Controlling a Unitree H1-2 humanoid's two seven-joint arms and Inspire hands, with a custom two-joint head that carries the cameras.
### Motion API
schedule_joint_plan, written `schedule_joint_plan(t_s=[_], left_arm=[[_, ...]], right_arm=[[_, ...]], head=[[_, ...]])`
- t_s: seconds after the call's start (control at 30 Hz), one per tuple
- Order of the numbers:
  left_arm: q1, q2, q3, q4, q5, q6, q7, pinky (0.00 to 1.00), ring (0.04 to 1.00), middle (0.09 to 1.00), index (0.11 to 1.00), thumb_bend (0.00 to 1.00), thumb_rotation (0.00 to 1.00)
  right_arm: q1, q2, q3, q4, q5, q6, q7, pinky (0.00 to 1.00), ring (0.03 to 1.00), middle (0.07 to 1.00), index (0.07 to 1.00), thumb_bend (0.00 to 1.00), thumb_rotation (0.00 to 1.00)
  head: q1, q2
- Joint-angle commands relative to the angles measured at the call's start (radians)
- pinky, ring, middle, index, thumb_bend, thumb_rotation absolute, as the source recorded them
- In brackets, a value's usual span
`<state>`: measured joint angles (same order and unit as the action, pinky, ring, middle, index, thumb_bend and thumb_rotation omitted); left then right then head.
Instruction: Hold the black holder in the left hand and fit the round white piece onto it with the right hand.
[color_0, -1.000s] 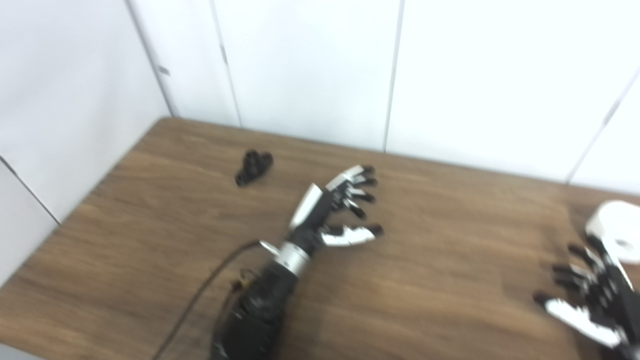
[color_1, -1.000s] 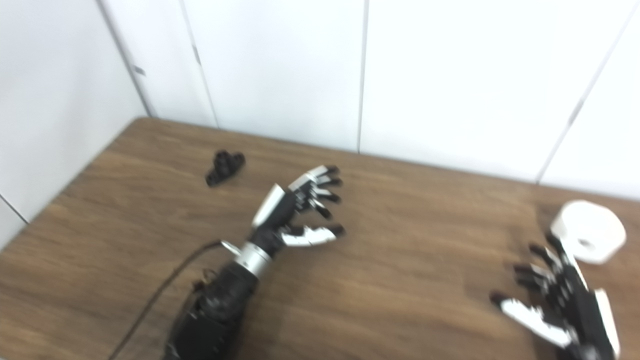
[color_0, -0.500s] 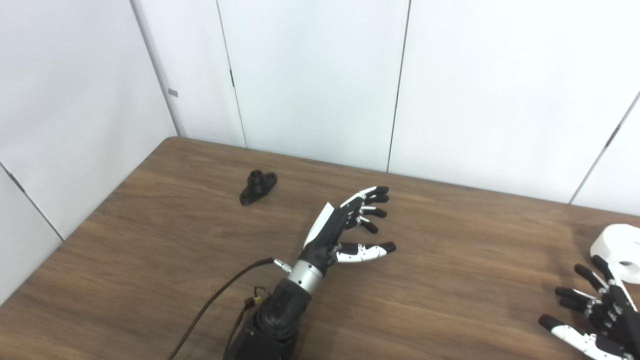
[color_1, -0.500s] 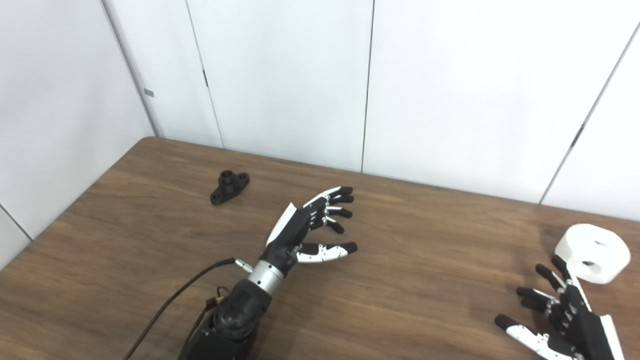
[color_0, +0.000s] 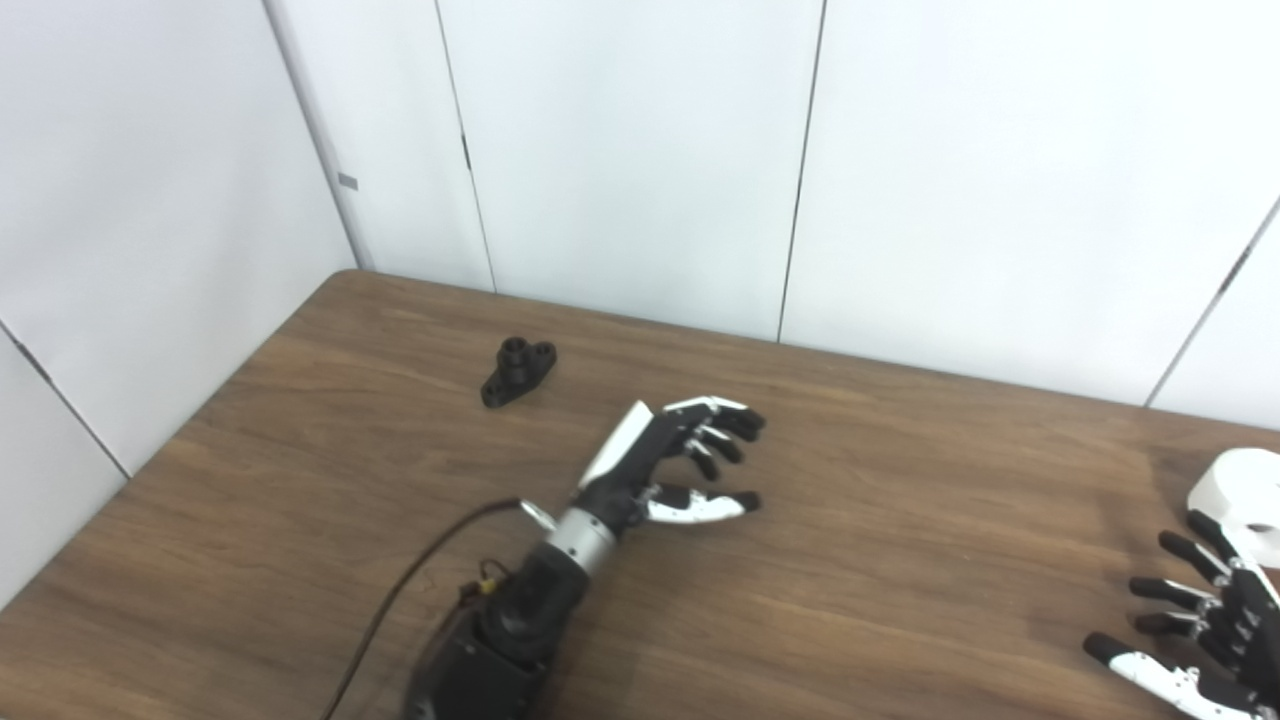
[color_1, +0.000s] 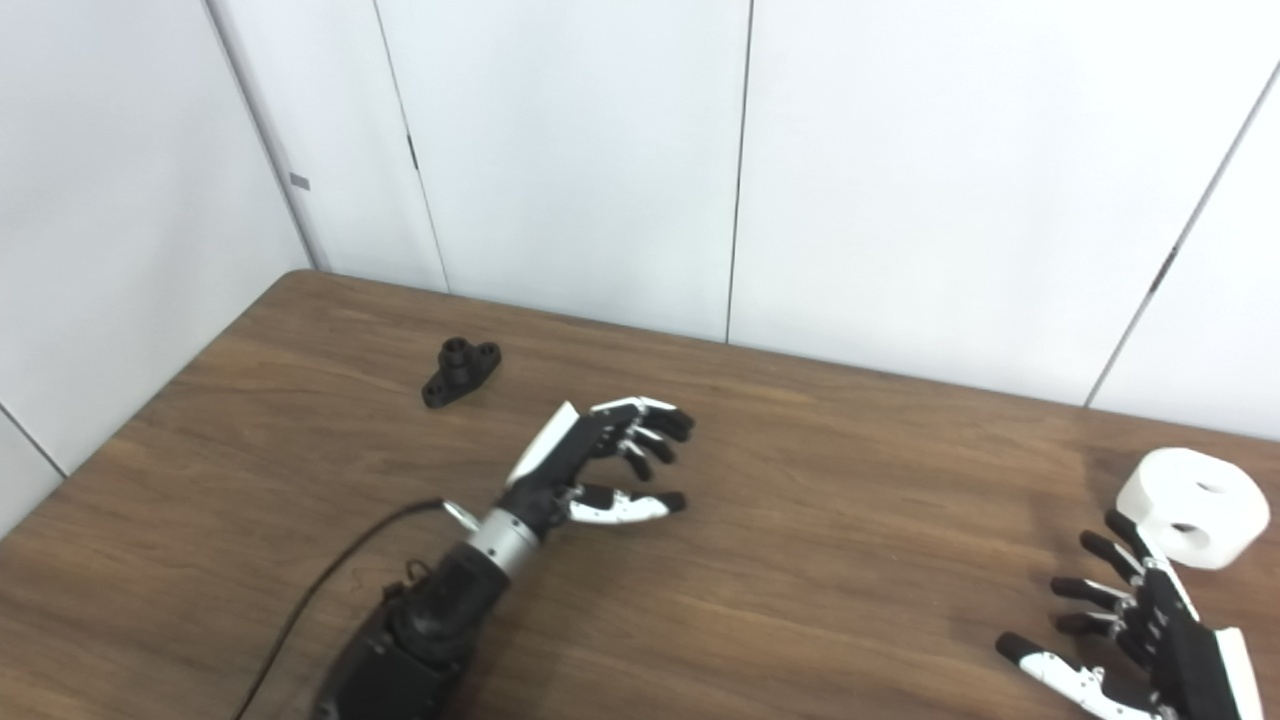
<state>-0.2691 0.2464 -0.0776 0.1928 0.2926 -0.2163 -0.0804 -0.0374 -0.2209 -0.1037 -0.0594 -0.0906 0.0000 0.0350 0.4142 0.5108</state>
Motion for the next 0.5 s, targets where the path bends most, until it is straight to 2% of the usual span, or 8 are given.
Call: schedule_joint_plan(t_s=[0.0,0.17,0.27,0.33,0.4,0.47], left_arm=[[-0.053,0.025,0.006,-0.040,0.005,-0.009,-0.002,0.52,0.624,0.681,0.687,0.71,0.00],[-0.062,0.060,0.009,-0.042,0.012,-0.045,0.014,0.55,0.666,0.718,0.696,0.68,0.00],[-0.061,0.079,0.022,-0.047,0.044,-0.059,0.043,0.54,0.711,0.824,0.782,0.73,0.00],[-0.061,0.099,0.033,-0.056,0.100,-0.059,0.072,0.56,0.750,0.858,0.833,0.75,0.00],[-0.062,0.121,0.046,-0.069,0.153,-0.046,0.097,0.68,0.809,0.881,0.863,0.76,0.00],[-0.065,0.134,0.059,-0.076,0.191,-0.043,0.124,0.71,0.817,0.875,0.856,0.77,0.00]], right_arm=[[-0.016,-0.018,-0.007,-0.018,-0.009,-0.006,-0.009,0.58,0.675,0.845,0.899,0.72,0.00],[-0.018,-0.022,-0.007,-0.007,-0.011,-0.018,-0.007,0.58,0.667,0.836,0.895,0.72,0.00],[-0.013,-0.022,-0.009,-0.017,-0.007,-0.014,-0.006,0.58,0.662,0.837,0.897,0.71,0.00],[-0.010,-0.022,-0.010,-0.023,-0.006,-0.009,-0.006,0.60,0.660,0.839,0.899,0.71,0.00],[-0.009,-0.021,-0.010,-0.028,-0.006,-0.004,-0.005,0.60,0.668,0.841,0.900,0.70,0.00],[-0.009,-0.022,-0.010,-0.027,-0.007,-0.005,-0.006,0.60,0.667,0.839,0.900,0.70,0.00]], head=[[0.001,0.001],[0.009,0.005],[0.015,0.004],[0.015,0.004],[0.015,0.004],[0.017,0.006]])
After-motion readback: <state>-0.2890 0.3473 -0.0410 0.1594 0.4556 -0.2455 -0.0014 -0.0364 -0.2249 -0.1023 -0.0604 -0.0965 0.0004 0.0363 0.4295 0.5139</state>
